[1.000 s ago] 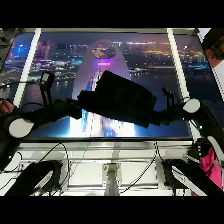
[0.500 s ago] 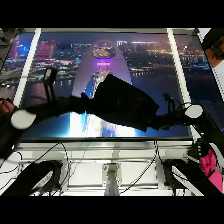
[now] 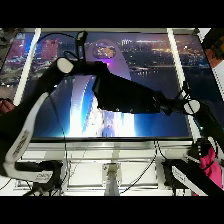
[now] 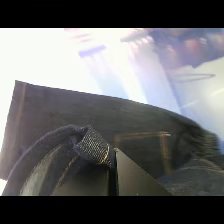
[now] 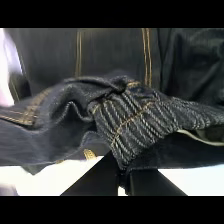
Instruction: Fold the clothes and pants, and hang the long-sleeved shirts on hangers.
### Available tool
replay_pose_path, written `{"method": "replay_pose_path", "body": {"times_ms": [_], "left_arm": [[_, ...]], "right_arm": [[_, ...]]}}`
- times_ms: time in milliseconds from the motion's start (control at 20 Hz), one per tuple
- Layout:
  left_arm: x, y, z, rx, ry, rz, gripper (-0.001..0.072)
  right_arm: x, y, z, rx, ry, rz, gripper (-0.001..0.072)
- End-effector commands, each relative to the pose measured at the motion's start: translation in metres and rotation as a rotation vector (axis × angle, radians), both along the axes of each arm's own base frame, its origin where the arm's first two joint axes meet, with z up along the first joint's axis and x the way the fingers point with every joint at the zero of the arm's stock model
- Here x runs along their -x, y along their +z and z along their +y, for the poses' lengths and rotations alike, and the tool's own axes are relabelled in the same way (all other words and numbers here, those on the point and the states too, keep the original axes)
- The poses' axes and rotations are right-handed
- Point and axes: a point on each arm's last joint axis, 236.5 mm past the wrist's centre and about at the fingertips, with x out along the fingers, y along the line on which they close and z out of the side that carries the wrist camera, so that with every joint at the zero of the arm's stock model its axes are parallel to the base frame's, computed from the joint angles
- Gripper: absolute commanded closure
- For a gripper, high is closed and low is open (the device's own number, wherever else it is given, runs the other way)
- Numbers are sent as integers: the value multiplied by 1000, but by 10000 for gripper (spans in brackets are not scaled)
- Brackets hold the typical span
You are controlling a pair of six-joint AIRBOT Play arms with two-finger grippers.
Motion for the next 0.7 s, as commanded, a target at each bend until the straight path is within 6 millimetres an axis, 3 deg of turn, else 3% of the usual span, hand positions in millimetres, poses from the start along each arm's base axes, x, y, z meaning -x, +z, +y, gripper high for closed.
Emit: {"method": "replay_pose_path", "body": {"times_ms": [0,100,200,250,300,350,500,650], "left_arm": [[-34,-52,-16,4,45,28,699],[-50,-65,-22,8,96,-17,697],[-73,-55,-23,35,186,-130,656],[-82,-47,-21,49,224,-181,470],[-87,-39,-20,61,250,-220,172],[-91,-32,-18,74,270,-238,26],[-92,-27,-14,108,289,-219,26],[-83,-20,-17,104,250,-198,61]], "right_arm": [[-46,-6,-24,-27,-202,-93,695],[-75,-2,-40,-73,-334,-183,695],[-106,21,-61,-108,-453,-352,692],[-115,32,-70,-107,-484,-423,607],[-121,39,-80,-126,-535,-467,367],[-124,40,-90,-162,-594,-474,247],[-120,25,-118,-163,-665,-422,248],[-99,-10,-143,-77,-632,-267,272]]}}
